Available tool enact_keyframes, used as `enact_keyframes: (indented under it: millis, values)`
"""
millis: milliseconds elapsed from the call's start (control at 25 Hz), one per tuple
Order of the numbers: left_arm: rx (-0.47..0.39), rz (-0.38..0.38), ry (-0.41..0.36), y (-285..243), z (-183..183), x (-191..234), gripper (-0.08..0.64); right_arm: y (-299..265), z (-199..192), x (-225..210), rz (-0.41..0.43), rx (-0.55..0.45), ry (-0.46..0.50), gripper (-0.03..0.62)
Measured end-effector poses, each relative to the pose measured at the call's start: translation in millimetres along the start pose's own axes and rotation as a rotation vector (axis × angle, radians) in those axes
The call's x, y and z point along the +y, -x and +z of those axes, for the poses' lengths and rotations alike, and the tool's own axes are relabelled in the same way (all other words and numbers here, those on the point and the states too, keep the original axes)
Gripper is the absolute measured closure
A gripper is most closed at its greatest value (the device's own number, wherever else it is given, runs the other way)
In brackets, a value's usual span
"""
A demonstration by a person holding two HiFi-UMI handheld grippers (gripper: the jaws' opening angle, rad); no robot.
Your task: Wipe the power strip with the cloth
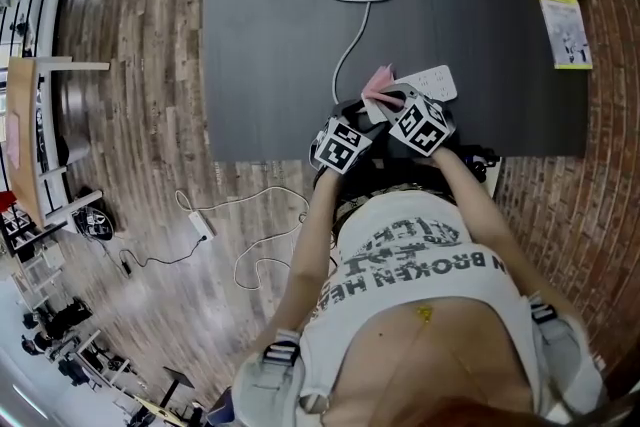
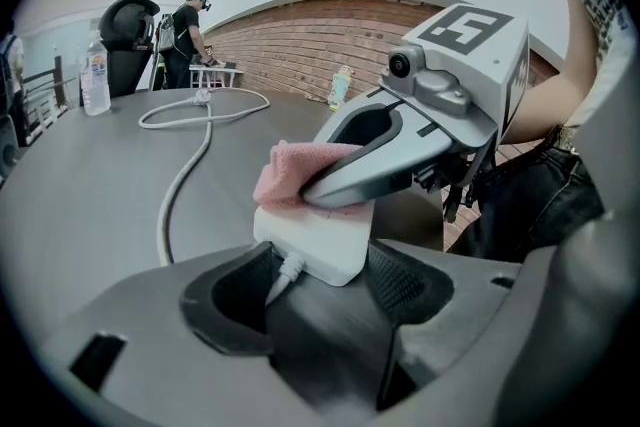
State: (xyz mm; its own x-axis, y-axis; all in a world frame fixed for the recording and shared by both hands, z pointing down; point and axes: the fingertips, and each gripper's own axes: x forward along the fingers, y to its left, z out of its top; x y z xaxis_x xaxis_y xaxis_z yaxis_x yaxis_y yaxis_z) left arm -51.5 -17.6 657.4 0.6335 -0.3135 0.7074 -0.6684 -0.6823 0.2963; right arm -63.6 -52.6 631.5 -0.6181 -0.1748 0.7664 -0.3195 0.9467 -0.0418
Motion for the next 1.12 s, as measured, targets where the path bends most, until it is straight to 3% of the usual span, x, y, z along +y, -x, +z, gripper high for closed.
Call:
enact_keyframes:
  millis: [280,1120]
  values:
    - [0.049,0.011,-0.049,1.6,-4.1,-1.5,0.276,9.2,-9.4,-11.1,-0.03,0.005,-0.019,0.575]
    - [0.071,0.06,-0.095,-18.4,-18.7,3.1,0.277,23.6,-27.4,-30.7,-0.068,-0.002,-0.035,0.575]
